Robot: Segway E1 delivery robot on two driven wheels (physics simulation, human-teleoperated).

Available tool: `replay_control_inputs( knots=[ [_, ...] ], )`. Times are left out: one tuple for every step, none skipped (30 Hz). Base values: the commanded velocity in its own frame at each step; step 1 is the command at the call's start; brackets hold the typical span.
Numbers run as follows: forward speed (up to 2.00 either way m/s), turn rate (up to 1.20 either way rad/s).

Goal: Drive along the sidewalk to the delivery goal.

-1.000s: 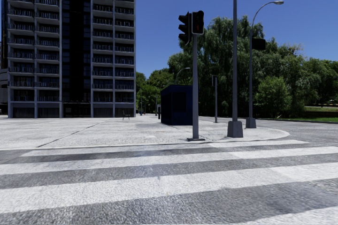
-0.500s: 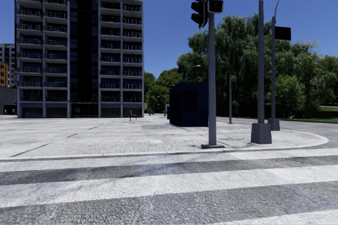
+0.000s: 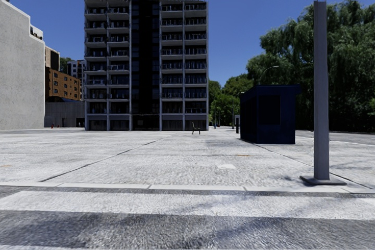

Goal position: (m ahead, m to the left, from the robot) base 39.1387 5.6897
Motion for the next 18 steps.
replay_control_inputs(
  knots=[
    [2.0,0.46],
    [2.0,0.46],
    [2.0,0.45],
    [2.0,0.44],
    [2.0,0.37],
    [2.0,0.37],
    [2.0,0.09],
    [2.0,0.0],
    [2.0,0.0],
    [2.0,0.0],
    [2.0,0.0],
    [2.0,0.0],
    [2.0,0.0],
    [2.0,0.0],
    [2.0,0.0],
    [2.0,0.0],
    [2.0,0.0],
    [2.0,0.0]
  ],
)
